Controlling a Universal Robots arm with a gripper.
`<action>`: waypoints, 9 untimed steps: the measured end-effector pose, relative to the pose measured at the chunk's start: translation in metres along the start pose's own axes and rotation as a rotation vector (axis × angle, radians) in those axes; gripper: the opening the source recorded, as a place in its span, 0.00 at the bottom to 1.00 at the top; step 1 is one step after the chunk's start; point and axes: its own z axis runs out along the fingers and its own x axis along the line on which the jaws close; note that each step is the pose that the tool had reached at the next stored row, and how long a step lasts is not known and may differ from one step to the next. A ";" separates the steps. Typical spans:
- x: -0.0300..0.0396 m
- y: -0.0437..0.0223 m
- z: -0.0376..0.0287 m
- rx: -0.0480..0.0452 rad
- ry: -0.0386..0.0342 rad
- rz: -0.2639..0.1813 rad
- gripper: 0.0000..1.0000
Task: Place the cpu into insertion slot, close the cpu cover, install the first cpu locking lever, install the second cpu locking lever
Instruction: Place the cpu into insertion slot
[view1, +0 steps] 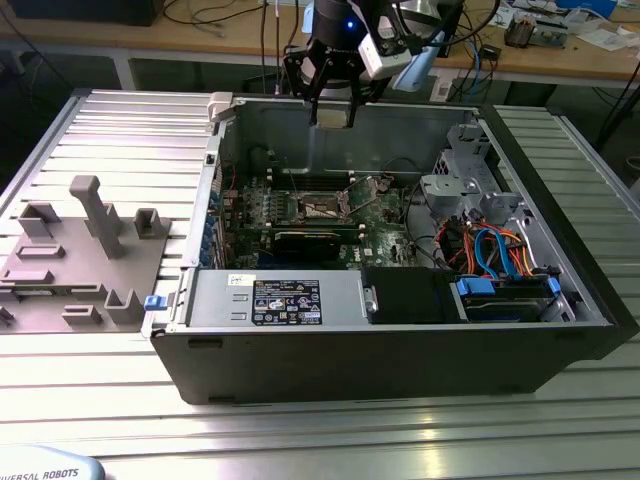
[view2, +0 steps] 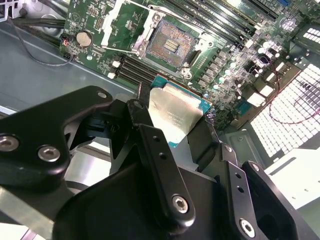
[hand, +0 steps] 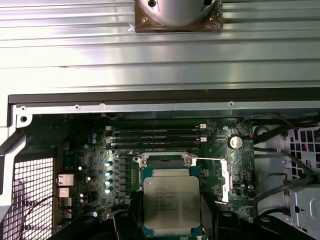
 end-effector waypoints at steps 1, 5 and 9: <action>0.0000 0.0000 0.0001 0.0000 0.0000 0.000 0.54; 0.0000 -0.0001 0.0009 -0.0001 0.0000 0.000 0.54; 0.0000 -0.0002 0.0018 -0.0001 0.0000 0.000 0.54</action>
